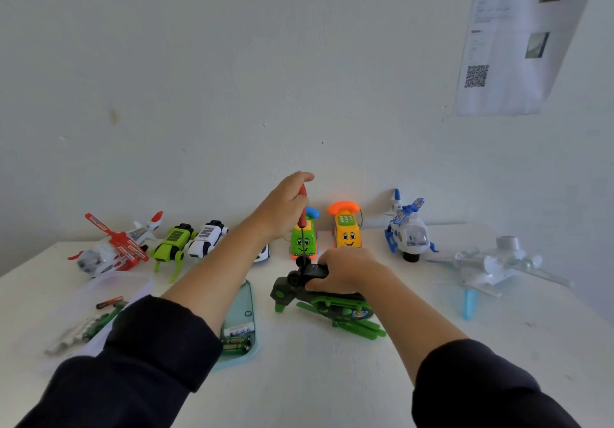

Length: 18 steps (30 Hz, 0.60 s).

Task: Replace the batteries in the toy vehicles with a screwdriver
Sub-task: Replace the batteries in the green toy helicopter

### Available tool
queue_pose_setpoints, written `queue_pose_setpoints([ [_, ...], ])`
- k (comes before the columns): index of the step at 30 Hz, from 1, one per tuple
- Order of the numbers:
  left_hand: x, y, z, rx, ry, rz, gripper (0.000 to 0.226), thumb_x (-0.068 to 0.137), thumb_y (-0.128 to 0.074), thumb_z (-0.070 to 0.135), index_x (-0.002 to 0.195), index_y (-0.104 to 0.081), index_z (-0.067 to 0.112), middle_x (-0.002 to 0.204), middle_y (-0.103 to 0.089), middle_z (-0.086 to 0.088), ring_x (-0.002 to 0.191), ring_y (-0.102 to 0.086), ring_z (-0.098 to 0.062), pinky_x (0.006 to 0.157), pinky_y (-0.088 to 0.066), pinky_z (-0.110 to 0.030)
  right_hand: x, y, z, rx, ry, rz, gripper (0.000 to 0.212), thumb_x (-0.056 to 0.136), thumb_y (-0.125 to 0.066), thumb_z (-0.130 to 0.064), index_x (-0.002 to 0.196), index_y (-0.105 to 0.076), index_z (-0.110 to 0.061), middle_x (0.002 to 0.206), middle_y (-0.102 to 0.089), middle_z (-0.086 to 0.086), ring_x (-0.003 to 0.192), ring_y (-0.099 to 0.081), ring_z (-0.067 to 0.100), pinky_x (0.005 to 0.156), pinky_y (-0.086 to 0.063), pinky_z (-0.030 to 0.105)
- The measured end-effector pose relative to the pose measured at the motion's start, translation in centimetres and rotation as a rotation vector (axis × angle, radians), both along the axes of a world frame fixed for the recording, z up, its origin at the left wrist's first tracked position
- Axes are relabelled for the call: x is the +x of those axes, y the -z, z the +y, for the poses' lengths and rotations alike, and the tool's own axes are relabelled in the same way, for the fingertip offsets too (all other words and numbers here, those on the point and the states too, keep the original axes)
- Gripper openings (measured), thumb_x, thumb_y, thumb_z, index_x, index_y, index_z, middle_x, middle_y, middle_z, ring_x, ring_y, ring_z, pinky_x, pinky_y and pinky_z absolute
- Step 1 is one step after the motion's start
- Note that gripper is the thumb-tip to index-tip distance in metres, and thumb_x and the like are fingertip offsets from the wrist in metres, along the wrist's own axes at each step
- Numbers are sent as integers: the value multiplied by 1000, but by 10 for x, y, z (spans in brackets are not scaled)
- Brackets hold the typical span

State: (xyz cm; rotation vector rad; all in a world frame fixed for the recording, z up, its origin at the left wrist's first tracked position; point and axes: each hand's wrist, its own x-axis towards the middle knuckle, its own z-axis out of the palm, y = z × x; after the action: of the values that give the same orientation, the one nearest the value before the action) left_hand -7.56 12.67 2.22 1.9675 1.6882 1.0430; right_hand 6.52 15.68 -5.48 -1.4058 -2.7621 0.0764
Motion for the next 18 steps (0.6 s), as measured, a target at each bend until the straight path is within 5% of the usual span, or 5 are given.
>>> queue_pose_setpoints([
  [3,-2,1,0,48,29,-24,44,97,-46,9,139,-41,17,137,-48,-5,121,-52,-21,106,-41,-37,0,0,0,3,-6,-5,49,83,-52,-62,97,-64,-16,77,-56,0,76,-56,20,69,-45,31],
  [6,2,5,-6,226,-77,157,29,91,-60,23,119,-59,23,79,-58,4,80,-63,-22,84,-51,-34,0,0,0,3,-7,-6,49,83,-51,-62,97,-64,-17,77,-56,0,75,-56,19,71,-46,32],
  [8,7,5,-9,279,-139,267,19,90,-60,34,102,-61,20,68,-57,2,70,-63,-23,75,-51,-35,0,-1,-1,2,-5,-5,48,83,-52,-61,97,-64,-18,77,-56,-1,76,-56,19,71,-46,32],
  [15,4,-5,-4,-49,8,102,47,95,-33,3,140,-37,17,137,-44,-7,117,-52,-17,101,-42,-34,1,-1,-2,5,-3,-5,48,83,-51,-61,95,-64,-17,71,-51,-2,73,-53,19,66,-42,30],
  [18,8,-2,-6,50,21,172,50,96,-46,10,143,-33,21,111,-56,-4,84,-62,-15,85,-50,-33,1,-1,-3,6,-5,-2,47,83,-52,-61,95,-64,-17,72,-51,-2,73,-54,20,68,-42,30],
])
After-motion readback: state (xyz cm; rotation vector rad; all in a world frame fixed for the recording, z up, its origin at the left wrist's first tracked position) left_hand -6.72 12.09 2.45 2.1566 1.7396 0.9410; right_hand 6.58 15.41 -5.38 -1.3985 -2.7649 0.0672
